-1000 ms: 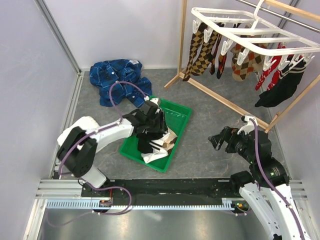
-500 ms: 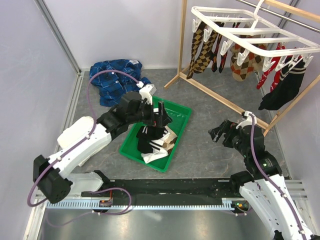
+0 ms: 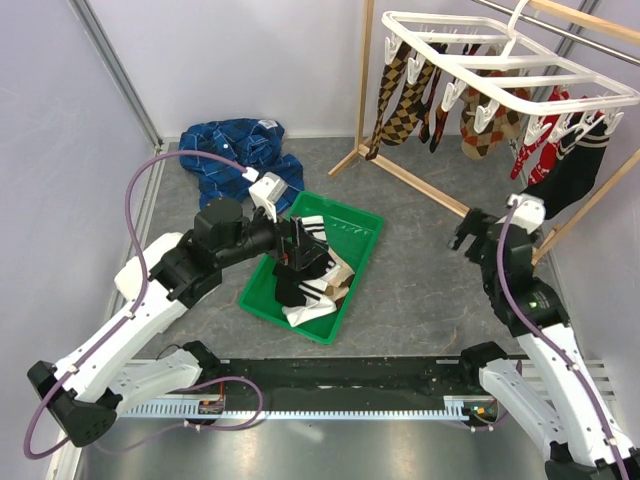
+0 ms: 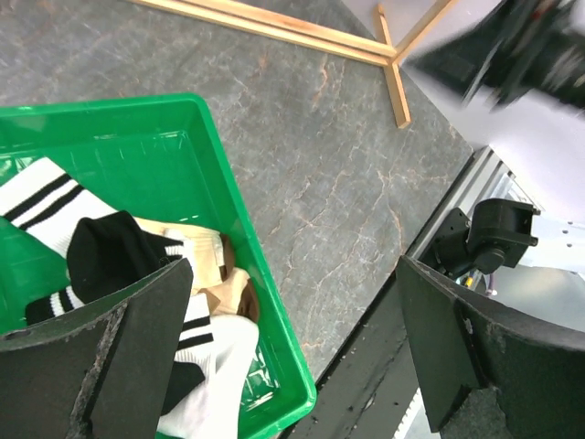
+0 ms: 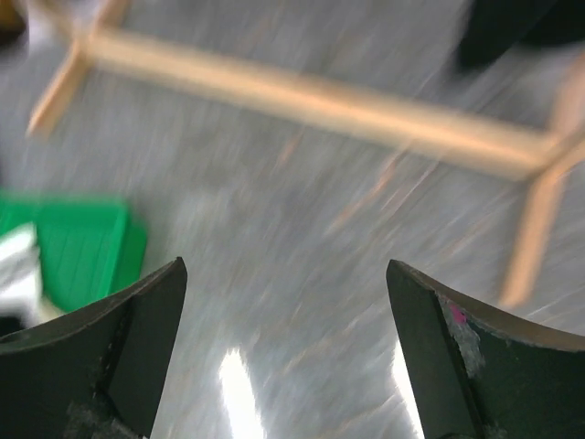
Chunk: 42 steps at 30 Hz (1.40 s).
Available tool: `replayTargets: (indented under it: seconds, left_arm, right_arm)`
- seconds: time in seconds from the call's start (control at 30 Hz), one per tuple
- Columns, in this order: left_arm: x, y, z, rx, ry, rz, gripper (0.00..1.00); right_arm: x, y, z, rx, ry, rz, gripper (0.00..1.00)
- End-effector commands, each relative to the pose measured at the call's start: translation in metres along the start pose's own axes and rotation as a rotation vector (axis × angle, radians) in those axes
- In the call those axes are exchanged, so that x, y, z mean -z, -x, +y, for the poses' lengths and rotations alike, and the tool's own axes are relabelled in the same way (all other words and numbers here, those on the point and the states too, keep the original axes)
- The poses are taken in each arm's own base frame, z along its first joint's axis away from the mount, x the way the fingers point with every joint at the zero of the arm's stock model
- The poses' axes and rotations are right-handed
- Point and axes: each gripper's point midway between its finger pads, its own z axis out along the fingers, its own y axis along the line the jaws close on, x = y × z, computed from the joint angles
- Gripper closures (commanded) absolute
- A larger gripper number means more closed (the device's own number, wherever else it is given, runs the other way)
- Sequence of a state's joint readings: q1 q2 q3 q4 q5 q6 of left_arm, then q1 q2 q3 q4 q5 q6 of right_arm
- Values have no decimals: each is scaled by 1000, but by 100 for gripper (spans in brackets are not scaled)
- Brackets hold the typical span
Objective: Remove the socks clipped to the hanger
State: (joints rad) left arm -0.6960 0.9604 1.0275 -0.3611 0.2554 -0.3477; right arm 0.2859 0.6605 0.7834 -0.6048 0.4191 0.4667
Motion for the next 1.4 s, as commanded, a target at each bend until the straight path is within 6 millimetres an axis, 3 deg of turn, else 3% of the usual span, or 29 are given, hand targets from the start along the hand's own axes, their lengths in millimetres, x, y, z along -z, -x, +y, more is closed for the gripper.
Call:
replayTargets:
  seconds: [0.0,0.03,0.2,0.43,0.47,0.5,0.63,0.77,0.83,0.9,1.1,1.23,1.37]
  left_arm:
    - [0,0,11,-55,33,-22,1]
    - [-1,-1,11,-53,30,-16,1]
    - [-2,-4,8,-55,11,-5,1]
    - [-4,-9,11,-70,11,10,1]
    - [-4,-9,10,-76,5,11,1]
    - [-3,-9,8,-78,-3,10,2]
    - [-4,-8,8,-81,-5,6,2]
    - [-5,-11,9,-76,-5,14,2]
    - [-6,-10,9,-76,-4,13,2]
    - [-6,-11,10,-77,-3,10,3]
    - [-7,-10,10,-71,-7,-2,4]
    - [-6,-9,10,-71,-5,-16,4]
    - [-8,-9,10,-73,-7,-20,4]
  right_arm:
    - [26,90,-50,131,-316,-285,2]
    - [29,96,-59,158,-384,-301,2]
    - [27,118,-68,214,-504,-361,2]
    - [-5,128,-67,219,-592,-354,2]
    - [-9,137,-69,183,-593,-397,2]
    - [-18,132,-67,190,-562,-394,2]
    - [-27,139,-65,159,-519,-434,27]
    - [-26,145,-74,164,-568,-439,69]
    - [-24,146,-75,172,-571,-441,81]
    - [-19,149,-74,174,-555,-446,99]
    - [-7,152,-65,159,-467,-450,100]
    - [-3,146,-74,170,-505,-432,100]
    - [-9,141,-69,187,-477,-419,100]
